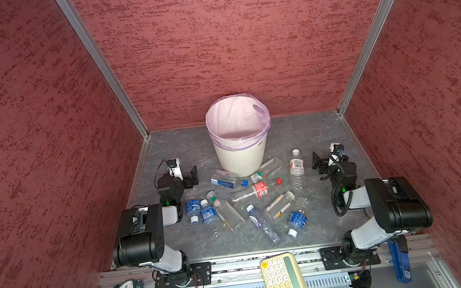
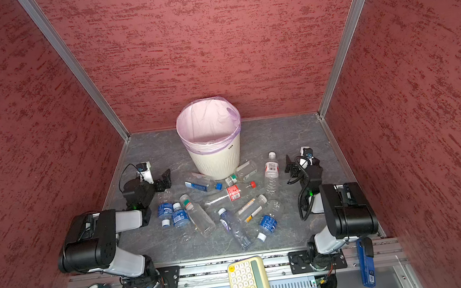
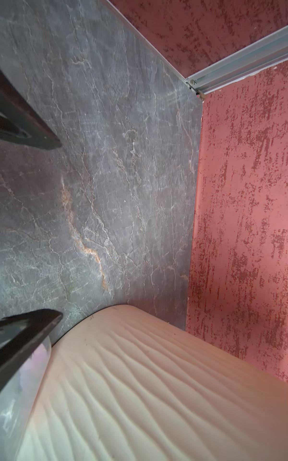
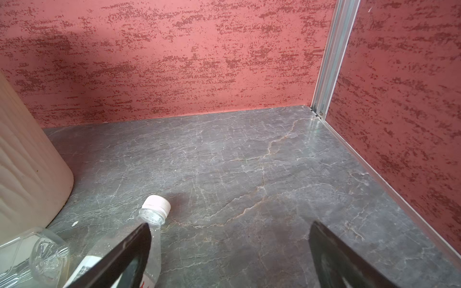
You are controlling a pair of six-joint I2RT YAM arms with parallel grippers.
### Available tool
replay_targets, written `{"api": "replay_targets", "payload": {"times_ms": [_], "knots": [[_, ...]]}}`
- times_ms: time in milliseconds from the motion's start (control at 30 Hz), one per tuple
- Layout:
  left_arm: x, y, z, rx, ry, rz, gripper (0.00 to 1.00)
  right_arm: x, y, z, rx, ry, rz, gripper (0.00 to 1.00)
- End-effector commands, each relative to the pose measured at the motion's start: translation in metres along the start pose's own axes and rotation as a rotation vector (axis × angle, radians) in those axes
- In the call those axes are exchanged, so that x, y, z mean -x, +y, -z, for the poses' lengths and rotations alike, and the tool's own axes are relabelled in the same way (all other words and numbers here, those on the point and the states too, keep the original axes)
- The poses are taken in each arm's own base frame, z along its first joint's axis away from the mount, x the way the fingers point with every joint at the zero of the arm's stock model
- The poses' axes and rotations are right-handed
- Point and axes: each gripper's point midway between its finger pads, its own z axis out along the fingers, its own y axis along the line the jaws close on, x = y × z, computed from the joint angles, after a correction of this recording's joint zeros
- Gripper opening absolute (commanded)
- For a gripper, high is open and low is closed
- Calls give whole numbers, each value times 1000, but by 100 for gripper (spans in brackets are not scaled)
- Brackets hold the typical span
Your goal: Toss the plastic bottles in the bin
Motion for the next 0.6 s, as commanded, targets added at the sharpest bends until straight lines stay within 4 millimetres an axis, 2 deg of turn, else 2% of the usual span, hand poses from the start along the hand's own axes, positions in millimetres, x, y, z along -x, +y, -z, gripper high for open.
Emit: {"api": "replay_targets", "payload": {"times_ms": [0, 567], "knots": [[2, -2, 0, 24, -11, -26, 99, 6, -1, -3, -16, -19, -6, 99], [2, 2, 0, 6, -8, 2, 99, 7, -1, -3, -13, -19, -6, 99]]}}
